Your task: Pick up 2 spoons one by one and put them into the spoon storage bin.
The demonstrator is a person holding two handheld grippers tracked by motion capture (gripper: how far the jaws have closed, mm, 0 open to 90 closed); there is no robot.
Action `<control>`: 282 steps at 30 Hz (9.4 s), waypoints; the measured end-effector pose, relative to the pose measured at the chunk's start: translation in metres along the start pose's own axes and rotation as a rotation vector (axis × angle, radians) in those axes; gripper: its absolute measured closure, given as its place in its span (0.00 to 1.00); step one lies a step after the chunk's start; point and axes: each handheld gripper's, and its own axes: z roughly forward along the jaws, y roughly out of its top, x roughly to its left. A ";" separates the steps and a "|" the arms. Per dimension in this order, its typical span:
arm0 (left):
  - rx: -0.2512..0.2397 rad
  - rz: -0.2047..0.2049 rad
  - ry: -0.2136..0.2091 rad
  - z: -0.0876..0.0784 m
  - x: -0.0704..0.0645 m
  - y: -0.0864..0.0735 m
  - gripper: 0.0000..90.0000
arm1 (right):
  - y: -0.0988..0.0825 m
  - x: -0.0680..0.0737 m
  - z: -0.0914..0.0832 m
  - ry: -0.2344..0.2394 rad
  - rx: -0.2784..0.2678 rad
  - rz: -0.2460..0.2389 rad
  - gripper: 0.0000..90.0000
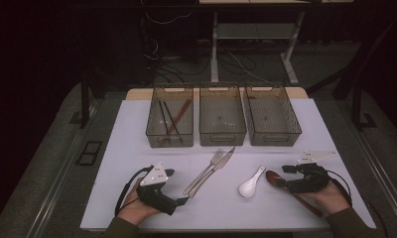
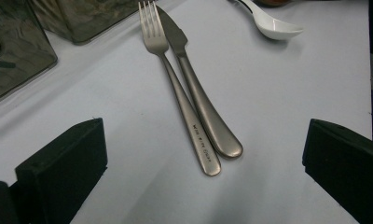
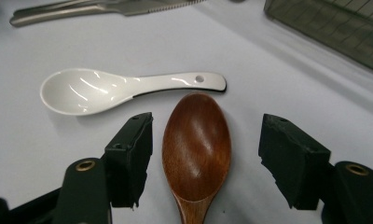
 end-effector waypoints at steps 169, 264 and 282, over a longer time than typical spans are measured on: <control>-0.034 0.005 -0.023 -0.003 0.001 0.001 0.00 | 0.267 -0.015 0.159 -0.131 0.040 0.068 0.50; -0.020 0.006 -0.013 0.000 -0.001 0.001 0.00 | 0.036 0.017 0.042 0.029 0.231 -0.125 0.99; -0.015 0.011 -0.015 0.000 -0.001 0.001 0.00 | 0.036 0.014 0.026 0.120 0.079 -0.056 0.56</control>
